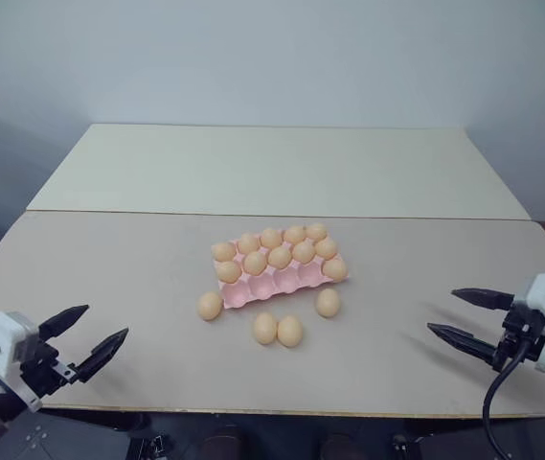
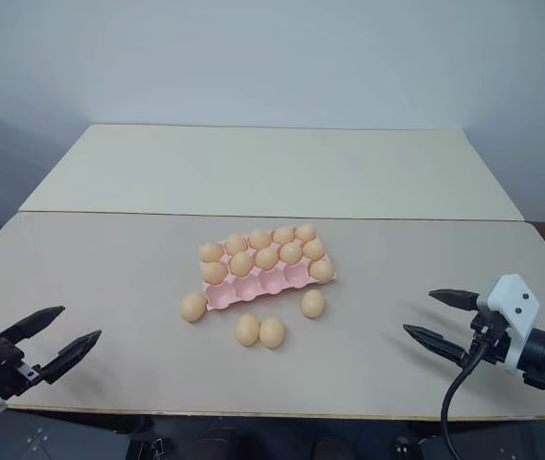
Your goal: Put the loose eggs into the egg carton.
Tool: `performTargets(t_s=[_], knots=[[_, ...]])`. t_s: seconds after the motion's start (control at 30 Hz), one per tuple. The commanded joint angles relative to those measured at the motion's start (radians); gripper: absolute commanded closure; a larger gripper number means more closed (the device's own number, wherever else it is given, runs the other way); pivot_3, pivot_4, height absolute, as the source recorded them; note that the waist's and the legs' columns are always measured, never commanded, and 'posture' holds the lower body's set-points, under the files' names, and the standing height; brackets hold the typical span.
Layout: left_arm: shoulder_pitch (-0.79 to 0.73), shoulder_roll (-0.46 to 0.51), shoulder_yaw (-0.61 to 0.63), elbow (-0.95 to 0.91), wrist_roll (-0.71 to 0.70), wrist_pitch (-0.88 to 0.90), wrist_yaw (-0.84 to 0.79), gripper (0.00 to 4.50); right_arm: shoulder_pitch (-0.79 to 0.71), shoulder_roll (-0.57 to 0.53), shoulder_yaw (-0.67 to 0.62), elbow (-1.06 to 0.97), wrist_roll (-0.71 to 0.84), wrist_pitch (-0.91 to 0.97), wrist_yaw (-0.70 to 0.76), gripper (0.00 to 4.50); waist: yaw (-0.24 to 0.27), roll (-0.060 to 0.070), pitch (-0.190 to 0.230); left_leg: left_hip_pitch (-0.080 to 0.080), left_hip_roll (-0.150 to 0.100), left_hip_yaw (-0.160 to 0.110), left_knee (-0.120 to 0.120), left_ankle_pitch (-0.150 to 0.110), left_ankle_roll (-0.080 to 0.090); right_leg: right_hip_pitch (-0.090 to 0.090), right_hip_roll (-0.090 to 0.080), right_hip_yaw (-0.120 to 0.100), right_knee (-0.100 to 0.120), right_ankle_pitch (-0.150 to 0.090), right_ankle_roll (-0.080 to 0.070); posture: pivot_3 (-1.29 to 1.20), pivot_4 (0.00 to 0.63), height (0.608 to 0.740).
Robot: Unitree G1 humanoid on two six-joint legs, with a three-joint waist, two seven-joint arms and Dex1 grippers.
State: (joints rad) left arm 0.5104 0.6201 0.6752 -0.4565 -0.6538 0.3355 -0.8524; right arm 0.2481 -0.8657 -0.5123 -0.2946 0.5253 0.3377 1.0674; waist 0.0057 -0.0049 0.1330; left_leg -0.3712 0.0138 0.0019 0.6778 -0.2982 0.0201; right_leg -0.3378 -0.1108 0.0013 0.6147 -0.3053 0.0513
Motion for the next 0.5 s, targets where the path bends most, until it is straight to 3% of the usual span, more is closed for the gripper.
performTargets(t_s=[0.03,0.5], knots=[[0.003,0.014,0.049,-0.021,-0.059,0.013,-0.016,0.0,-0.002,-0.008,-0.034,-0.027,0.009,-0.018,0.003,0.03,0.0,0.0,0.0,0.0,0.0,0.0,0.0,0.0,0.0,0.0,0.0,0.0,0.0,0.0,0.0,0.0,0.15,0.74],[-0.021,0.029,0.025,-0.065,-0.049,0.068,0.07,0.0,-0.028,-0.043,-0.006,-0.055,-0.045,0.026,-0.057,0.03,0.0,0.0,0.0,0.0,0.0,0.0,0.0,0.0,0.0,0.0,0.001,0.001,0.0,0.0,0.0,0.0,0.15,0.74]])
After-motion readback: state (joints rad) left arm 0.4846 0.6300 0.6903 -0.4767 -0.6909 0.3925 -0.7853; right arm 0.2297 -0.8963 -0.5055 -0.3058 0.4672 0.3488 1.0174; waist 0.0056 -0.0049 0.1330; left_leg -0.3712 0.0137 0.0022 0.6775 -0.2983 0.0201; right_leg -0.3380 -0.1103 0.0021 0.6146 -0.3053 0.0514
